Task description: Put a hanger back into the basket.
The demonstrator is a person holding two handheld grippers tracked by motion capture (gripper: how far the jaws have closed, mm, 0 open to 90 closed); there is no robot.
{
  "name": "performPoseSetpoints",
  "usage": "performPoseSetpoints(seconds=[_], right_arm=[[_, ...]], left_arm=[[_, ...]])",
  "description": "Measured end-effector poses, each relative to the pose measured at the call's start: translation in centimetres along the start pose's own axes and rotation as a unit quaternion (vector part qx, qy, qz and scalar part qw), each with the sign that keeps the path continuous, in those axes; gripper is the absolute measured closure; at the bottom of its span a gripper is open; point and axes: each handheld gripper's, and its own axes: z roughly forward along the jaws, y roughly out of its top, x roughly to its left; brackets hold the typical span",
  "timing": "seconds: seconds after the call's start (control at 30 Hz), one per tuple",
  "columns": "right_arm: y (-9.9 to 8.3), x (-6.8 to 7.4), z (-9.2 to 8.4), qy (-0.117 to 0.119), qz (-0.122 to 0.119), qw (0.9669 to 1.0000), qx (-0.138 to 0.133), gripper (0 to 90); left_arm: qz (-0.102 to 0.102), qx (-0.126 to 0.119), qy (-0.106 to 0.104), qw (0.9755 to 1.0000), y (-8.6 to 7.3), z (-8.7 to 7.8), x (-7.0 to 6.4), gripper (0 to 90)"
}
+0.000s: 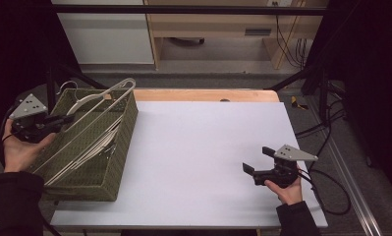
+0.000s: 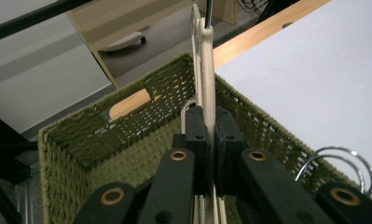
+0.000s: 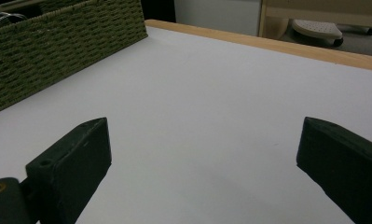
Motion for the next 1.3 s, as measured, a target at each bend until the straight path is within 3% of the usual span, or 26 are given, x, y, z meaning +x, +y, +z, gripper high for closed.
performPoseSetpoints(seconds=[0.1, 0.23, 0.4, 0.73, 0.87, 0.93, 1.07, 1.17, 1.3], right_arm=[[0.0, 0.0, 0.0, 0.0, 0.0, 1.0, 0.001, 3.5], [0.0, 0.0, 0.0, -0.001, 0.0, 1.0, 0.0, 3.6], [0.0, 0.0, 0.0, 0.0, 0.0, 1.0, 0.001, 3.6], [0.0, 0.0, 0.1, 0.0, 0.0, 1.0, 0.001, 3.6], [-0.1, 0.0, 0.2, 0.0, -0.002, 1.0, 0.002, 3.6], [-0.1, 0.0, 0.2, 0.001, -0.002, 1.0, 0.003, 3.6], [-0.1, 0.0, 0.3, 0.002, -0.004, 1.0, 0.006, 3.6], [-0.1, 0.1, 0.3, 0.002, -0.001, 1.0, 0.005, 3.6], [-0.1, 0.1, 0.2, 0.003, 0.0, 1.0, 0.002, 3.6]], left_arm=[[0.0, 0.016, 0.008, 0.9998, -0.7, 0.1, 0.4, 86.4], [-0.003, 0.019, 0.007, 0.9998, -1.7, 0.2, 0.7, 86.4], [0.006, 0.048, 0.013, 0.9988, -2.8, 0.6, 0.6, 86.4], [0.001, 0.074, 0.021, 0.997, -6.3, 3.7, -1.1, 86.3], [-0.01, 0.08, 0.016, 0.9966, -7.2, 4.0, -1.4, 85.9], [-0.015, 0.101, 0.003, 0.9948, -7.5, 4.2, -1.5, 83.6], [-0.018, 0.15, -0.009, 0.9885, -8.0, 4.8, -1.8, 80.1], [-0.036, 0.143, -0.02, 0.9889, -8.2, 4.8, -1.9, 78.0], [-0.049, 0.089, -0.034, 0.9942, -7.7, 3.8, -1.9, 68.3]])
